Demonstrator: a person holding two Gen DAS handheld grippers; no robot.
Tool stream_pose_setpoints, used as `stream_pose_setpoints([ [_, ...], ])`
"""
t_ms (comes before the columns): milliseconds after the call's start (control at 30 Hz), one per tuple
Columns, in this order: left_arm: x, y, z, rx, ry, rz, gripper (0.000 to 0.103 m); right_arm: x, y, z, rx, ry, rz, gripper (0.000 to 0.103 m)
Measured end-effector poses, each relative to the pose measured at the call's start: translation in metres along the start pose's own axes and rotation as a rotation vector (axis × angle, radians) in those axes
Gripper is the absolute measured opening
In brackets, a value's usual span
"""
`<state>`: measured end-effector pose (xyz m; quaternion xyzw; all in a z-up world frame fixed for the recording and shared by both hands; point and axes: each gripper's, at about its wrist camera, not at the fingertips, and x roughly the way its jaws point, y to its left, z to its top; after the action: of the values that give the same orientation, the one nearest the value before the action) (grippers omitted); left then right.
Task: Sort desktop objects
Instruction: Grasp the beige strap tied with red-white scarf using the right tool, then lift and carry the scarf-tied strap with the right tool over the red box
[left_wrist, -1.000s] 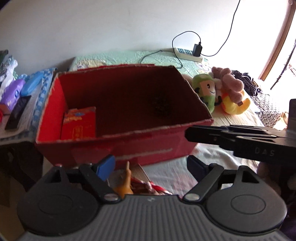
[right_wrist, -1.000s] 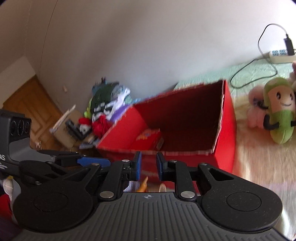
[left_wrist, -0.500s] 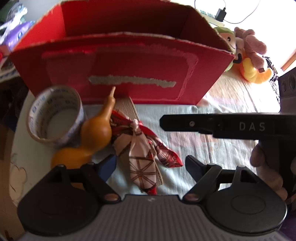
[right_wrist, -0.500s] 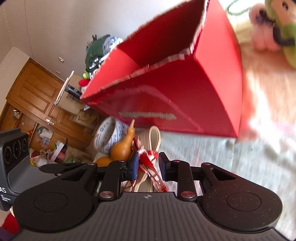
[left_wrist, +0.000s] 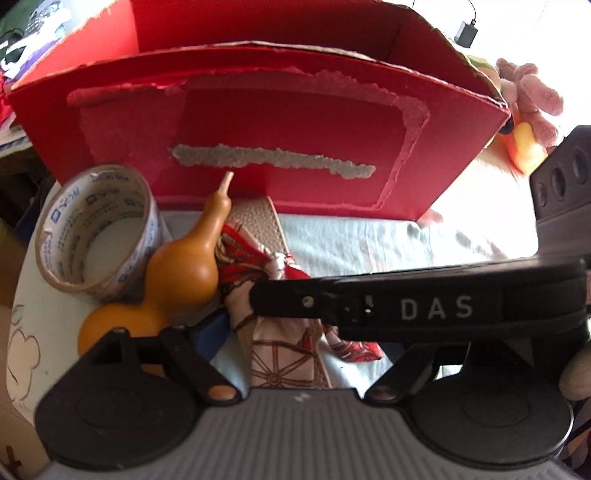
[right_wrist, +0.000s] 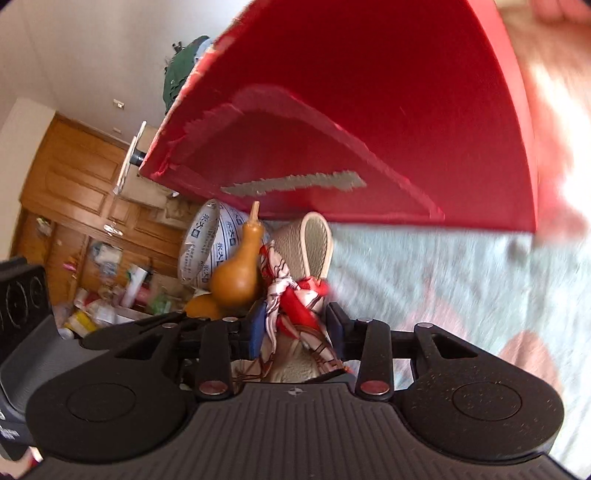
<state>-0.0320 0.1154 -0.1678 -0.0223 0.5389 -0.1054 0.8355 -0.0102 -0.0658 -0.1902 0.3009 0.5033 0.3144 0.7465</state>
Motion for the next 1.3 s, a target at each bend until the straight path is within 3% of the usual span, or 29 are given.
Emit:
stream_pose_setpoints([
  [100, -0.002, -0.004, 0.000, 0.010, -0.009, 0.002, 0.084, -0.007, -0.004, -0.003, 0.024, 0.003, 0.007, 0.033],
  [300, -0.002, -0.026, 0.001, 0.084, -0.015, -0.026, 0.084, -0.035, -0.011, -0.008, 0.038, 0.005, -0.018, 0.033],
  [567, -0.005, -0.074, 0.005, 0.242, -0.020, -0.119, 0.085, -0.089, -0.028, -0.019, 0.074, -0.042, -0.085, 0.032],
  [933, -0.014, -0.145, 0.024, 0.407, -0.075, -0.283, 0.083, -0.150, -0.036, -0.031, 0.153, -0.254, -0.184, 0.032],
  [1100, -0.034, -0.175, 0.043, 0.479, -0.158, -0.304, 0.083, -0.184, -0.034, -0.027, 0.151, -0.372, -0.188, 0.032],
  [1300, -0.073, -0.176, 0.077, 0.498, -0.292, -0.304, 0.084, -0.208, -0.013, 0.005, 0.063, -0.494, -0.154, 0.032],
])
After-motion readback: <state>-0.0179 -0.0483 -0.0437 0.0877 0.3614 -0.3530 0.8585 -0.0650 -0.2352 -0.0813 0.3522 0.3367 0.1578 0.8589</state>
